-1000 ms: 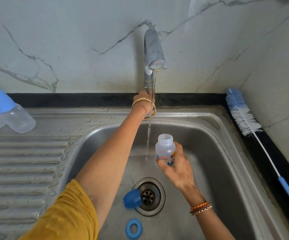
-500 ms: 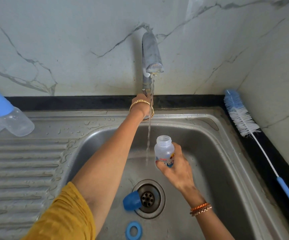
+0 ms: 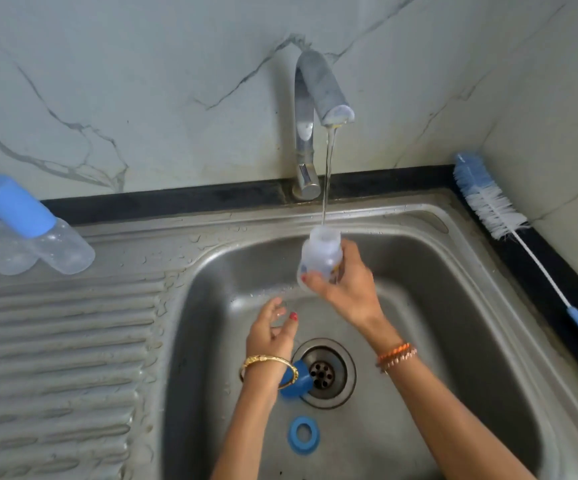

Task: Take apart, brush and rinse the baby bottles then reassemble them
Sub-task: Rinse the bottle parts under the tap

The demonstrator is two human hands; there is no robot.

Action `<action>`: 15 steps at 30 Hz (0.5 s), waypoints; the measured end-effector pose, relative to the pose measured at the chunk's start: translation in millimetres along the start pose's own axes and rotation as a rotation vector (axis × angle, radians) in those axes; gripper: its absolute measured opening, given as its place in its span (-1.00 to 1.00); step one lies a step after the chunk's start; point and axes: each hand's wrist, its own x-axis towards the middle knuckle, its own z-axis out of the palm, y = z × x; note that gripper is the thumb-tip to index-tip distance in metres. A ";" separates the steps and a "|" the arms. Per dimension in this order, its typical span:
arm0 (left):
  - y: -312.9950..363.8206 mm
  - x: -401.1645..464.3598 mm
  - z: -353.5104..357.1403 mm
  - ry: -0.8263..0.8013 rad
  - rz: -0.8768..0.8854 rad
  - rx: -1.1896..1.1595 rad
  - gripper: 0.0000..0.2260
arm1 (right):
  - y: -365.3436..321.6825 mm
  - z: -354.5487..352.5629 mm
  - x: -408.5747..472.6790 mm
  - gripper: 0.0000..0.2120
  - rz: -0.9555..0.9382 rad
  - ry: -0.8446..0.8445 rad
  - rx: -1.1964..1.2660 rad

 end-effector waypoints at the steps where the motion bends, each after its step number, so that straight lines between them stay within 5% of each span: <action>1: -1.8 -1.1 1.6 -0.021 0.009 0.036 -0.64 | -7.5 3.2 4.6 -0.45 -0.023 0.055 0.033; 6: 3.8 8.1 -5.6 -0.006 0.139 0.139 -0.66 | -13.8 15.5 3.4 -0.37 0.081 -0.062 -0.040; 10: 5.6 16.8 -9.8 0.059 0.204 0.197 -0.69 | -29.9 3.6 10.5 -0.34 -0.056 0.194 0.062; 13: 9.5 12.5 -9.9 0.034 0.207 0.173 -0.69 | -35.4 2.3 8.4 -0.32 -0.045 -0.013 -0.123; 15: 11.2 11.7 -11.1 0.026 0.210 0.126 -0.69 | -35.3 -1.1 5.5 -0.35 -0.051 0.057 -0.054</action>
